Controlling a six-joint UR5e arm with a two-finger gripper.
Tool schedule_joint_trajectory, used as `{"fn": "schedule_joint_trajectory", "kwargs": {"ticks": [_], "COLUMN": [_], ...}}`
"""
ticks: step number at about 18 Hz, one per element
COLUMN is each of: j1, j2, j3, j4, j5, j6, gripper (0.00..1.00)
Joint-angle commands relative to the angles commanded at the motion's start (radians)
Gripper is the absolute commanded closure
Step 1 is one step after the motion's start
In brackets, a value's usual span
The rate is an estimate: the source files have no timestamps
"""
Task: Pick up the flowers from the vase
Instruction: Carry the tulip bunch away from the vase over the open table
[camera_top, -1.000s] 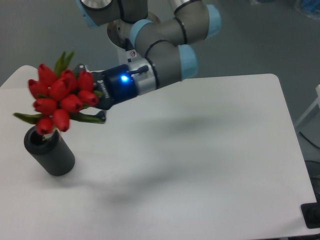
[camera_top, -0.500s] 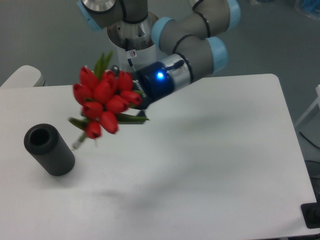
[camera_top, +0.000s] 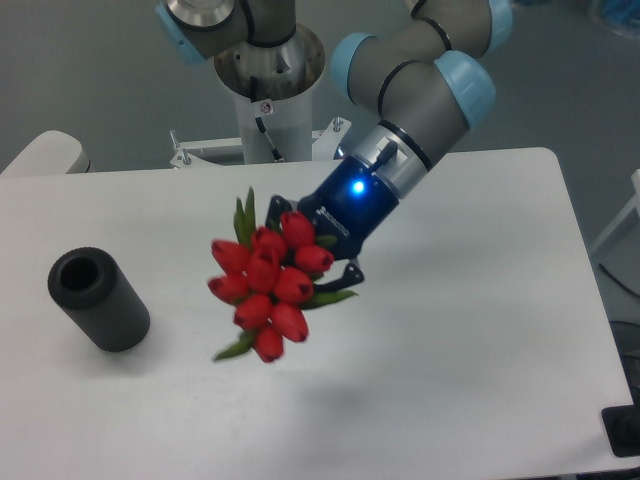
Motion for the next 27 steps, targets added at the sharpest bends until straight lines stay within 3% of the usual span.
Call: {"fn": "schedule_joint_trajectory", "kwargs": {"ticks": [3, 6, 9, 15, 22, 27], "j1": [-0.034, -0.090, -0.114, -0.117, -0.117, -0.107], "j2": [-0.008, -0.087, -0.113, -0.184, -0.273, -0.336], "j3": [0.000, 0.052, 0.067, 0.178, 0.245, 0.290], "j4": [-0.006, -0.024, -0.067, -0.208, -0.219, -0.236], "j5": [0.122, 0.337, 0.500, 0.681, 0.850, 0.894], "j6": [0.000, 0.000, 0.002, 0.075, 0.251, 0.348], "gripper": [0.88, 0.87, 0.87, 0.86, 0.86, 0.87]}}
